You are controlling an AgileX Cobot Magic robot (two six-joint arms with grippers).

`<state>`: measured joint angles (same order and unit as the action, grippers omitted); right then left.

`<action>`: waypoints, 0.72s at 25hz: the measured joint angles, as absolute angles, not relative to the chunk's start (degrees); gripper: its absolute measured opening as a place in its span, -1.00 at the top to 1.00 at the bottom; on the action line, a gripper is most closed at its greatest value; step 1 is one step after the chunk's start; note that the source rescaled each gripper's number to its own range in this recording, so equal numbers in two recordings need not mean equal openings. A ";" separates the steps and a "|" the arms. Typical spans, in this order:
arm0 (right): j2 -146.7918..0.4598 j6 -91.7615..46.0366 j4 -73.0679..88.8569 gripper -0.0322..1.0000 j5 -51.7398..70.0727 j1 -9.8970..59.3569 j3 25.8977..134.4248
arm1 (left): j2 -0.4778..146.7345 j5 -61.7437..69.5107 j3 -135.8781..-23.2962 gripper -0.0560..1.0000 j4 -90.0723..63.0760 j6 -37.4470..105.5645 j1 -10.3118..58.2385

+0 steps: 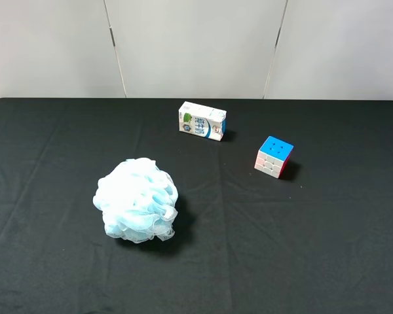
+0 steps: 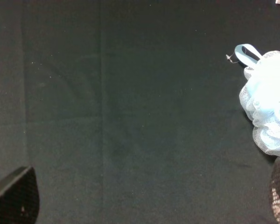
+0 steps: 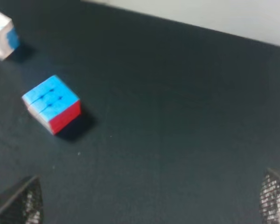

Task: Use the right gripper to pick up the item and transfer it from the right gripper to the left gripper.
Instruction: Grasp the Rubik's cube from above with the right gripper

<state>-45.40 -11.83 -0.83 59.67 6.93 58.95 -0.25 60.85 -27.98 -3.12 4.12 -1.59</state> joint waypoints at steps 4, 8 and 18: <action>-54.01 -19.10 0.00 -0.99 62.90 12.56 63.18 | -0.25 60.85 -27.98 -0.92 -3.12 4.12 -1.59; -63.81 -23.81 0.00 -0.99 65.11 15.87 66.98 | -0.25 60.85 -27.98 -0.92 -3.12 4.12 -1.59; -83.81 -31.60 1.12 -0.99 65.17 20.01 75.65 | -0.25 60.85 -27.98 -0.92 -3.12 4.12 -1.59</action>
<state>-83.81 -31.60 1.12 65.17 20.01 75.65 -0.25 60.85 -27.98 -3.12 4.12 -1.59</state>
